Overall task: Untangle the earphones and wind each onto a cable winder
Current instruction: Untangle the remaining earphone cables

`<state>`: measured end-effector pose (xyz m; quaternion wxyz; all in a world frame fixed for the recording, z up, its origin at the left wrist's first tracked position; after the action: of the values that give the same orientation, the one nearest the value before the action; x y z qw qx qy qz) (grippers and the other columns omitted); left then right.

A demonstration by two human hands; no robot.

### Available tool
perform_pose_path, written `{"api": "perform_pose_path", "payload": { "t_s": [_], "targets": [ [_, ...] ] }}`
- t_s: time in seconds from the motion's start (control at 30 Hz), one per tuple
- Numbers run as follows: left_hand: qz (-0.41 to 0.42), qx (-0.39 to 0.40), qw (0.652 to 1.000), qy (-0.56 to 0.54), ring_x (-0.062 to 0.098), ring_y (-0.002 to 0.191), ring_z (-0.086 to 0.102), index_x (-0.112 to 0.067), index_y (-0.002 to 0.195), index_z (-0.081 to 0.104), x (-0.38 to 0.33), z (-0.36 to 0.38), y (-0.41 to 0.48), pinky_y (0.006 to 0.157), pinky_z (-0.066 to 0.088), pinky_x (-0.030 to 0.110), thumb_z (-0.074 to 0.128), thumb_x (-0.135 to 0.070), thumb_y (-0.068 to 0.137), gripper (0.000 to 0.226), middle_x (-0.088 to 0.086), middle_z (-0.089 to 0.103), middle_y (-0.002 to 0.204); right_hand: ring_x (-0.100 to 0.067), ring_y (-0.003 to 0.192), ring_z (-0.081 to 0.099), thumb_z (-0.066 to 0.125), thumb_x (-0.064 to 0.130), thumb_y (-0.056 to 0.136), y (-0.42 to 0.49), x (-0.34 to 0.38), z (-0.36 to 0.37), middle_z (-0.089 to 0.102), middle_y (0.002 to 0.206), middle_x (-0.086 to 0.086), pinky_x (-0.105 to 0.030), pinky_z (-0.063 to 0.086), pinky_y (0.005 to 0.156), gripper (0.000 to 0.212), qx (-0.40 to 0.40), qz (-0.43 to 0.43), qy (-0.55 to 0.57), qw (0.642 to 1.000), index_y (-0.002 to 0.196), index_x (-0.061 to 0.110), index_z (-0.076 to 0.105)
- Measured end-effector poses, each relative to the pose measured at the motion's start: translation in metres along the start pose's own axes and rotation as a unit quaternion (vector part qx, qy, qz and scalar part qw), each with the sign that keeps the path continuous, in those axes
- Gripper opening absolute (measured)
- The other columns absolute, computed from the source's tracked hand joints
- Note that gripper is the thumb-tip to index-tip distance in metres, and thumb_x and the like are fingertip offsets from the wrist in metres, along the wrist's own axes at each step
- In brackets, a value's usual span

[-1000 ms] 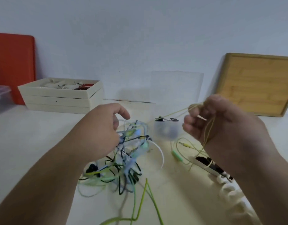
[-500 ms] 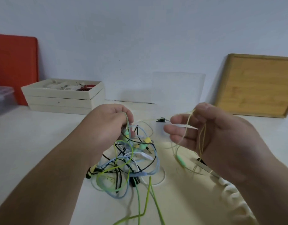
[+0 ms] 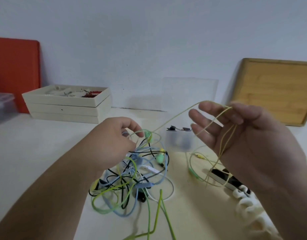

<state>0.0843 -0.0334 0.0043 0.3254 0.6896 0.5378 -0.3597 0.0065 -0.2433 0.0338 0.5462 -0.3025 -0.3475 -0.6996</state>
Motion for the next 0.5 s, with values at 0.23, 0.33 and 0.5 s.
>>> {"api": "perform_pose_path", "payload": {
  "t_s": [0.23,0.33,0.5],
  "targets": [
    [-0.052,0.077,0.980,-0.178,0.029,0.077,0.068,-0.007,0.069,0.076,-0.011,0.008,-0.007,0.077,0.061,0.045,0.049,0.005,0.091,0.037,0.021,0.074,0.088,-0.040,0.089,0.074,0.048,0.016,0.078,-0.002,-0.012,0.005,0.074,0.104,-0.020,-0.040,0.063,0.066,0.026,0.023,0.050,-0.054,0.997,0.053,0.015,0.044],
    [-0.065,0.122,0.969,-0.206,0.027,0.072,0.067,-0.002,0.078,0.074,-0.012,0.011,-0.012,0.069,0.060,0.039,0.046,0.002,0.094,0.033,0.019,0.071,0.080,-0.036,0.086,0.075,0.048,0.017,0.077,0.000,-0.010,0.001,0.075,0.104,-0.019,-0.038,0.062,0.066,0.025,0.005,0.044,-0.029,0.999,0.053,0.015,0.041],
    [-0.115,0.075,0.966,-0.221,0.025,0.063,0.070,-0.007,0.087,0.071,-0.002,0.012,-0.009,0.057,0.058,0.036,0.046,0.002,0.095,0.028,0.014,0.067,0.075,-0.038,0.094,0.073,0.045,0.016,0.074,-0.001,-0.008,0.003,0.073,0.091,-0.019,-0.041,0.061,0.076,0.026,0.031,0.032,0.014,0.999,0.049,0.016,0.040]
  ]
}}
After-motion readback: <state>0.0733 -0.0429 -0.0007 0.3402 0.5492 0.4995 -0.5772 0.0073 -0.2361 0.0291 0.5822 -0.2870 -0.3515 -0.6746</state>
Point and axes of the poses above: each hand's wrist, its own y-axis towards the middle knuckle, its own z-axis out of the palm, x = y × z, the point moved 5 cm from there along y, towards the middle knuckle
